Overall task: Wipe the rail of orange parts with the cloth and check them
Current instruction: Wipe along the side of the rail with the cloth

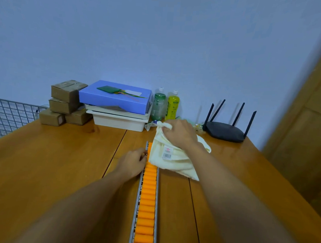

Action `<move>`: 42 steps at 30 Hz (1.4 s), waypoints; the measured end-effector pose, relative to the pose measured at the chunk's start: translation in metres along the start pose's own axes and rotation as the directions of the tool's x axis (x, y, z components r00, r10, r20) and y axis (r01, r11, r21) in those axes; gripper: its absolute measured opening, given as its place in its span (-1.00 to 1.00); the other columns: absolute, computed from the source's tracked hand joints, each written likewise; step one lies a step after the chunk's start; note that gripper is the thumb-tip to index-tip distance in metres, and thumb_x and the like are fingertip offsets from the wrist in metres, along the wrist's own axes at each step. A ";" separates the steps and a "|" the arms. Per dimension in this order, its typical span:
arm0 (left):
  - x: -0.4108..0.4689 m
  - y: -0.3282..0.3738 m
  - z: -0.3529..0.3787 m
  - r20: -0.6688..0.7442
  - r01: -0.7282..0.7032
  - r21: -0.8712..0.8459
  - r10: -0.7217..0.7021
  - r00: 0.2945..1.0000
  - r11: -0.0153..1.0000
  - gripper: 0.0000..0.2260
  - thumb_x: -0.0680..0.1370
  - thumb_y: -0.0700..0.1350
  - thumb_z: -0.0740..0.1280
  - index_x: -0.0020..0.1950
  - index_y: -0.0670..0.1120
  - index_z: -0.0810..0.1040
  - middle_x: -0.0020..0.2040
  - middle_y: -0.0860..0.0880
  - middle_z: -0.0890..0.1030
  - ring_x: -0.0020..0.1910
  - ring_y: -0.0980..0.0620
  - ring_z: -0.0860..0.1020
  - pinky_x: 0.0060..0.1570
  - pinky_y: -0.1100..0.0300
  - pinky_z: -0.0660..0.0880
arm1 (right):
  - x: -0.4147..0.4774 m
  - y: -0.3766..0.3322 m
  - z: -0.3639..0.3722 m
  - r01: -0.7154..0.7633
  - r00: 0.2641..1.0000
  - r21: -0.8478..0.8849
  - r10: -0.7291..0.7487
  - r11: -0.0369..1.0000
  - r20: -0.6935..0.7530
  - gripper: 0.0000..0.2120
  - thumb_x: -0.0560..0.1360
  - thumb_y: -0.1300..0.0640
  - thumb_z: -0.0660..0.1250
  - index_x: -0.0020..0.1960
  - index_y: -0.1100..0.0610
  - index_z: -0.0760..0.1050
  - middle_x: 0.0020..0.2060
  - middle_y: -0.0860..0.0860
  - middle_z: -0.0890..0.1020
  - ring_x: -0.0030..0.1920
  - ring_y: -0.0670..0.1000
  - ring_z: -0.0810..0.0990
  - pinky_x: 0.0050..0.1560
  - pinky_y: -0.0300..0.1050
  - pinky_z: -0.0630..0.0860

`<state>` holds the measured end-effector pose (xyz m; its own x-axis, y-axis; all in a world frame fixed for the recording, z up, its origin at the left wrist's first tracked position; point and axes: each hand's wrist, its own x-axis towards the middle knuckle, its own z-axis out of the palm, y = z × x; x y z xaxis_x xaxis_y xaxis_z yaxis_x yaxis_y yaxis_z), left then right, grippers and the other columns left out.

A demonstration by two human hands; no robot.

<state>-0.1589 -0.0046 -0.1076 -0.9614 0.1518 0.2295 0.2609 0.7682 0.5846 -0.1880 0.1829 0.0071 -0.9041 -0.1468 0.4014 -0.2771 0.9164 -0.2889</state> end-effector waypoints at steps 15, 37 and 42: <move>0.011 -0.027 0.012 -0.056 -0.061 -0.215 0.050 0.997 0.975 -0.92 0.55 -0.13 0.33 0.01 0.01 0.59 -0.21 0.05 0.66 -0.27 0.04 0.60 -0.31 -0.11 0.52 | 0.029 -0.012 0.114 0.035 0.990 -0.190 -0.008 0.981 0.144 -0.57 0.61 -0.22 0.11 0.25 0.04 0.52 0.10 0.12 0.62 0.06 0.21 0.61 -0.06 0.02 0.47; 0.012 -0.027 0.009 -0.063 -0.014 -0.291 -0.005 0.998 0.957 -0.95 0.55 -0.14 0.43 -0.08 0.00 0.63 -0.19 0.06 0.68 -0.21 0.14 0.59 -0.22 0.19 0.48 | 0.004 0.011 0.097 -0.021 0.977 -0.271 0.078 0.962 0.201 -0.68 0.66 -0.02 0.12 0.33 0.10 0.36 0.07 0.16 0.63 0.05 0.25 0.61 -0.12 0.03 0.41; 0.015 -0.032 0.013 -0.057 -0.001 -0.309 -0.018 0.998 0.951 -0.94 0.59 -0.10 0.42 0.05 0.02 0.64 -0.06 0.10 0.69 -0.05 0.19 0.61 -0.13 0.29 0.44 | -0.013 0.028 0.087 -0.068 0.980 -0.328 0.125 0.942 0.156 -0.66 0.65 0.00 0.15 0.38 0.10 0.29 0.00 0.13 0.64 -0.04 0.20 0.63 -0.20 -0.02 0.39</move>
<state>-0.1831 -0.0190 -0.1331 -0.9593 0.1023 0.2633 0.2760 0.5381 0.7964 -0.2127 0.1784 -0.0819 -0.9711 -0.0878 0.2219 -0.0932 0.9955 -0.0140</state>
